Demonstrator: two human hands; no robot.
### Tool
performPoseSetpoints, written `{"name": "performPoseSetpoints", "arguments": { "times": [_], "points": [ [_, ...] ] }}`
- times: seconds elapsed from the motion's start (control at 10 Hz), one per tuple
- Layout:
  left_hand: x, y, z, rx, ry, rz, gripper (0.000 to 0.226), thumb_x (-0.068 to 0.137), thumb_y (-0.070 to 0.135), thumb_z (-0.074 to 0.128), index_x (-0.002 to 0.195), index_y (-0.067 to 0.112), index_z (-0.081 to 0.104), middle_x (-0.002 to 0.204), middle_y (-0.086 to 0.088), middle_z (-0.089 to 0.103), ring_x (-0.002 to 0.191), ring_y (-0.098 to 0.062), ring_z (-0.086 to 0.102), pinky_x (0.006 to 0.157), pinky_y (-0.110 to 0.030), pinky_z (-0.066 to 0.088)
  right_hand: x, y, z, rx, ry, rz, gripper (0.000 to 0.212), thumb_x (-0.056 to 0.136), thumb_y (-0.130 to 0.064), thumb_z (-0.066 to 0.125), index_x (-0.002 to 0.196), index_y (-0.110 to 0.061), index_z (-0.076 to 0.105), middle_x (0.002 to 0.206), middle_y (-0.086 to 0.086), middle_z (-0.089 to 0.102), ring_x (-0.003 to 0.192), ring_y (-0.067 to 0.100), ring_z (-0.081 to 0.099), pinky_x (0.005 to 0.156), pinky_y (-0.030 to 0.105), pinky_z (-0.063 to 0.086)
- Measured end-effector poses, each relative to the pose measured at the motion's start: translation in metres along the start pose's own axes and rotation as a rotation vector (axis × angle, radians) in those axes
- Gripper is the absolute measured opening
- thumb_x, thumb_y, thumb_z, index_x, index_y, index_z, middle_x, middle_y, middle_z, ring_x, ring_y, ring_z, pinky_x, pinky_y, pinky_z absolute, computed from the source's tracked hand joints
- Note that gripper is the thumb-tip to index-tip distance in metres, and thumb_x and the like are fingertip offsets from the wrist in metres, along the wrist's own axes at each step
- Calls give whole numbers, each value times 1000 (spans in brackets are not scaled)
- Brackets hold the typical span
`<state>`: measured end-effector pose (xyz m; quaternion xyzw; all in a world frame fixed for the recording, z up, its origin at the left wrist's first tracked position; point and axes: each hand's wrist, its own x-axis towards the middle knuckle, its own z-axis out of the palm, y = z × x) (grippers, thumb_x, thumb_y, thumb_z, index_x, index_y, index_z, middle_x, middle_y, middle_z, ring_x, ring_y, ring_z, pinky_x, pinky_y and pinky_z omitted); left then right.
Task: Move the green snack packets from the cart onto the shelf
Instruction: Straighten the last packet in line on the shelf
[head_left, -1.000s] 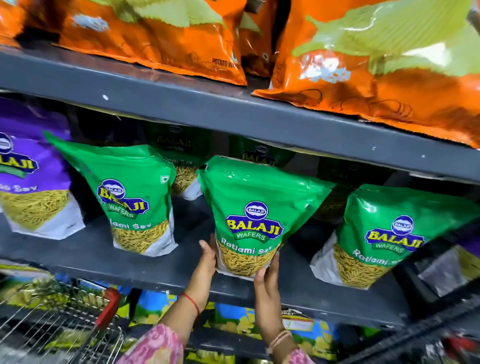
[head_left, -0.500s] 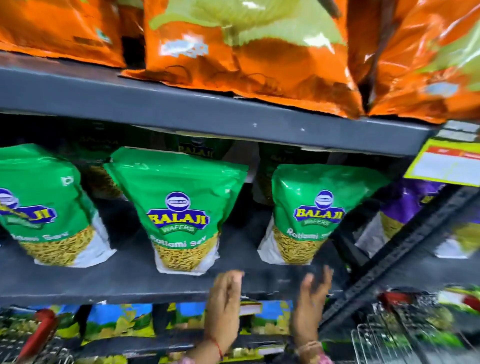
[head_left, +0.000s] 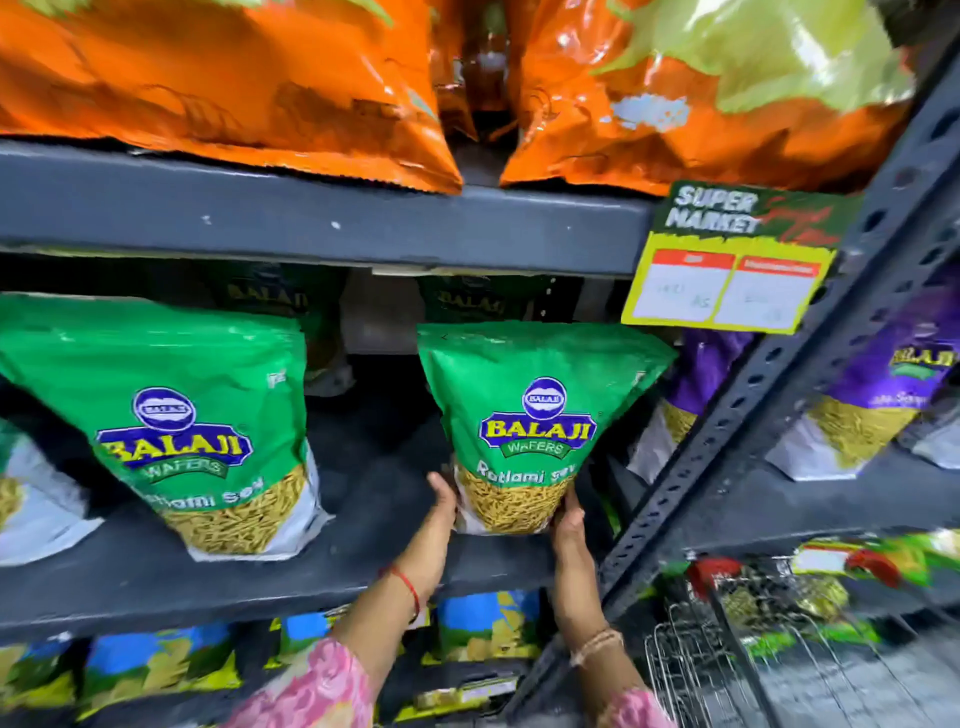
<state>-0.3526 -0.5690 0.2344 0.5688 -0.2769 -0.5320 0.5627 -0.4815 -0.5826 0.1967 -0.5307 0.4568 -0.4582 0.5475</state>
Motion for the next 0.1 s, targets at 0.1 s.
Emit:
{"name": "performPoseSetpoints", "arguments": {
  "times": [0.1],
  "points": [
    [-7,-1,14,36,12,44,58,93,28,-14,139,1,11,151,-23,12,140,-26,19,117,-32,12,-1,7,-9,-53,58,20,53,79,-61,28,129,-42,24,136,-21,30,125,-1,28,106,24,19]
  ]
}}
